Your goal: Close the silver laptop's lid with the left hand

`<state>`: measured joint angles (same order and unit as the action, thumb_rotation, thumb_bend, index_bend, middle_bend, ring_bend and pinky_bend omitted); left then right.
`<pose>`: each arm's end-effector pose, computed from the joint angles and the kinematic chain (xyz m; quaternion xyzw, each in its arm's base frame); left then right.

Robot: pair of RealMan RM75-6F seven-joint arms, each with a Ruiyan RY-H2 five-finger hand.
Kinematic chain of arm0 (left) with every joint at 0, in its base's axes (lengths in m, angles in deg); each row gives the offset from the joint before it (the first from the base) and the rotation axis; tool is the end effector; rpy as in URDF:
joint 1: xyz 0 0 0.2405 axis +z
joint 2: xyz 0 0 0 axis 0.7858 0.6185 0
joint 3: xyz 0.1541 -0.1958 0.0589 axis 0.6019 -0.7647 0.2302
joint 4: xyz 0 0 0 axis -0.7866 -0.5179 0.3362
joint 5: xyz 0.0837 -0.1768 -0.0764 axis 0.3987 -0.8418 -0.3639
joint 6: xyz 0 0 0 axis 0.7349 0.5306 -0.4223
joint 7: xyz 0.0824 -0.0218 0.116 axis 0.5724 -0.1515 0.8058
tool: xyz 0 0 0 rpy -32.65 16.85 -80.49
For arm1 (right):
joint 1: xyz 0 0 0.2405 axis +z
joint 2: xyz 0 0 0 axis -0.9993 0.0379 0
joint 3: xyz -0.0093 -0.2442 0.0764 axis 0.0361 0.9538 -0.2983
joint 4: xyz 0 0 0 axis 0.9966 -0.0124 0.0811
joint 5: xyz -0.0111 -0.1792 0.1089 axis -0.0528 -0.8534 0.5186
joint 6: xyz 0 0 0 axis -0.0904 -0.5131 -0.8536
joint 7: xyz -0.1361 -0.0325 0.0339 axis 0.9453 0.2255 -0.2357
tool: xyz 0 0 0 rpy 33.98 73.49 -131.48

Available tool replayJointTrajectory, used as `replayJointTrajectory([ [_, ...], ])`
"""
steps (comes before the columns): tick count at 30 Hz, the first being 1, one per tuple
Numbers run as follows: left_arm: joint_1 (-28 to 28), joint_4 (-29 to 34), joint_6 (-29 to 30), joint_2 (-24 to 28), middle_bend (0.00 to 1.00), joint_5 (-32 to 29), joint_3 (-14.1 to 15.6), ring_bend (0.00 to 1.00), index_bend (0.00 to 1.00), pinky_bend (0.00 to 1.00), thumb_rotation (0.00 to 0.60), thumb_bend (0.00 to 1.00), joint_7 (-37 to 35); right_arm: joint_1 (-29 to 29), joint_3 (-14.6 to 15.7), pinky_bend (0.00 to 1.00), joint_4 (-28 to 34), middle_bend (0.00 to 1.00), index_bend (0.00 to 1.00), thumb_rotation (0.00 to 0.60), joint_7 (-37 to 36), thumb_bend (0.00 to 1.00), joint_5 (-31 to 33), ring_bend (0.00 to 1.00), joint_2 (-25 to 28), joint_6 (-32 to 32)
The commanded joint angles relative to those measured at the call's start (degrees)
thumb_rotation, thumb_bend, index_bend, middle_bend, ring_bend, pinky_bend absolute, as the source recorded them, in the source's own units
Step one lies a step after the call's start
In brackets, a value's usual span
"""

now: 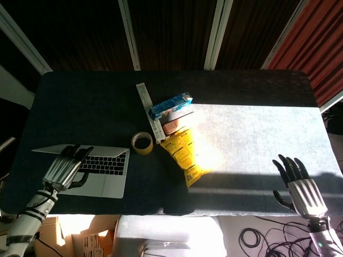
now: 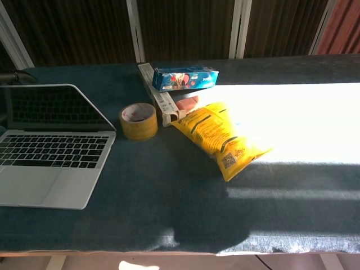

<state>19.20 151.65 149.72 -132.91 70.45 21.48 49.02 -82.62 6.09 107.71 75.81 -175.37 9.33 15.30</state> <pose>-0.2032 0.2606 0.1181 -0.7748 -0.3144 -0.2293 0.4982 -0.2945 -0.1654 0.1413 0.6683 -0.3544 0.3664 0.5417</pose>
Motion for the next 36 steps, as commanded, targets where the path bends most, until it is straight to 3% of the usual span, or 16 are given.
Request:
replayJointTrajectory([
  [1, 1.1, 1.4, 0.3, -0.1, 0.21, 1.3, 1.6, 0.09, 0.09, 0.16, 0.355, 0.47, 1.0, -0.2, 0.0, 0.0, -0.3, 0.0, 0.0, 0.6, -0.3, 0.27, -0.1, 0.0, 0.0, 0.3],
  [7, 2.1, 3.0, -0.8, 0.6, 0.21, 3.4, 3.5, 0.09, 0.09, 0.16, 0.313, 0.48, 1.1, -0.3, 0.1, 0.0, -0.3, 0.0, 0.0, 0.6, -0.4, 0.27, -0.2, 0.0, 0.0, 0.5],
  [20, 2.9, 0.8, -5.8, -1.5, 0.21, 3.1, 6.4, 0.09, 0.09, 0.16, 0.285, 0.48, -0.1, -0.2, 0.3, 0.0, -0.2, 0.0, 0.0, 0.6, -0.6, 0.27, -1.0, 0.0, 0.1, 0.6],
  [36, 2.0, -5.0, -12.9, -4.5, 0.21, 1.3, 6.5, 0.09, 0.09, 0.16, 0.281, 0.47, -7.8, 0.1, 0.5, 0.0, 0.1, 0.0, 0.0, 0.6, 0.3, 0.27, -1.4, 0.0, -0.3, 0.0],
])
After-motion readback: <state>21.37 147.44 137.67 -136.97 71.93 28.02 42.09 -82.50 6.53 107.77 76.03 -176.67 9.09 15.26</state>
